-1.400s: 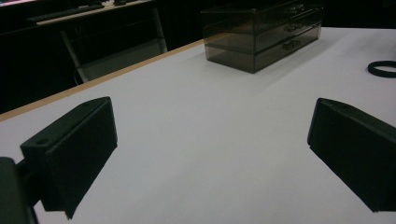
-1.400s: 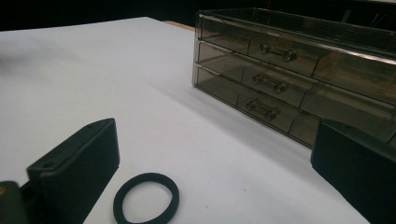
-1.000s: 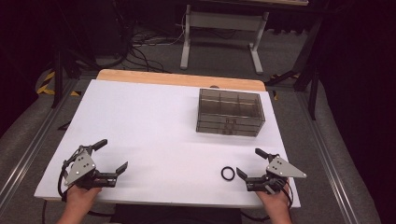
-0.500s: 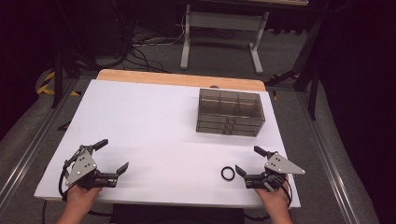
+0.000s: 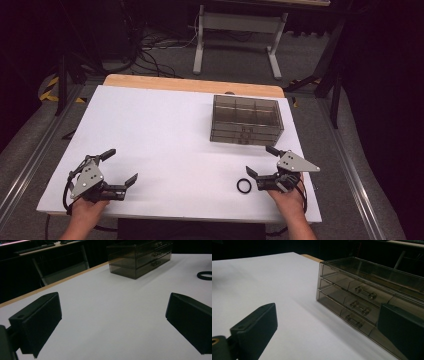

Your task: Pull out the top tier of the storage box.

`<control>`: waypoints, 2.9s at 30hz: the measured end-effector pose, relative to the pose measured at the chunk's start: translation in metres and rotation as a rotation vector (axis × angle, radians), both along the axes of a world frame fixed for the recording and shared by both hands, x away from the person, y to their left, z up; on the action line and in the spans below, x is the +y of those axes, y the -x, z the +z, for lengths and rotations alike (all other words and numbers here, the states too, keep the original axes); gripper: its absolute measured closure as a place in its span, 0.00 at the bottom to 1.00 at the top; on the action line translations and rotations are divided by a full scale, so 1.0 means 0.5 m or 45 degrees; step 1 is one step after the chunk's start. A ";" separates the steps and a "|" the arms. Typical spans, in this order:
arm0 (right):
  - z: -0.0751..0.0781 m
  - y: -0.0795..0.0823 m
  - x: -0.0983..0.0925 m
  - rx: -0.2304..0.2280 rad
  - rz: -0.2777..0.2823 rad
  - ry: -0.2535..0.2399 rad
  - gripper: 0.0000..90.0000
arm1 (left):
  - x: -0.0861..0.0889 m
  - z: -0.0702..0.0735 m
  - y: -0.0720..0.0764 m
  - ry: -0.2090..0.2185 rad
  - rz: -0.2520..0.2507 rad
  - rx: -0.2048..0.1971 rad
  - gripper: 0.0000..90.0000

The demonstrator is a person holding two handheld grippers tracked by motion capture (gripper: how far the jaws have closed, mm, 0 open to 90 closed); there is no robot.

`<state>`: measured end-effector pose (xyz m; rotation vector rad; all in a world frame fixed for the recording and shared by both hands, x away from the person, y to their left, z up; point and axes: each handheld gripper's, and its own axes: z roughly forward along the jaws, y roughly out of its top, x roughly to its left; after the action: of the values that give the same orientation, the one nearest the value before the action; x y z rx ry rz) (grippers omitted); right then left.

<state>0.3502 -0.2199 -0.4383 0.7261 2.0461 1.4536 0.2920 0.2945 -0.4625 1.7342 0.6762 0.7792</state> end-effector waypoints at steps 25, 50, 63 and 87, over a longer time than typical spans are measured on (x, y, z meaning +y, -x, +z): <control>0.025 -0.058 0.036 -0.018 0.026 0.071 0.04 | -0.001 0.000 -0.001 -0.009 0.019 -0.010 0.01; 0.041 -0.070 0.053 -0.142 -0.116 0.354 0.16 | -0.003 0.000 0.000 -0.015 0.013 -0.010 0.01; 0.050 -0.067 0.070 -0.283 -0.206 0.621 0.32 | -0.005 -0.001 0.000 -0.024 0.001 -0.009 0.01; 0.022 -0.069 0.103 -0.599 -0.311 1.153 0.46 | -0.006 -0.001 0.002 -0.019 0.003 -0.017 0.01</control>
<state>0.3846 -0.1684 -0.4272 0.2031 1.8657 0.3934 0.2908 0.2916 -0.4628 1.7407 0.6647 0.7990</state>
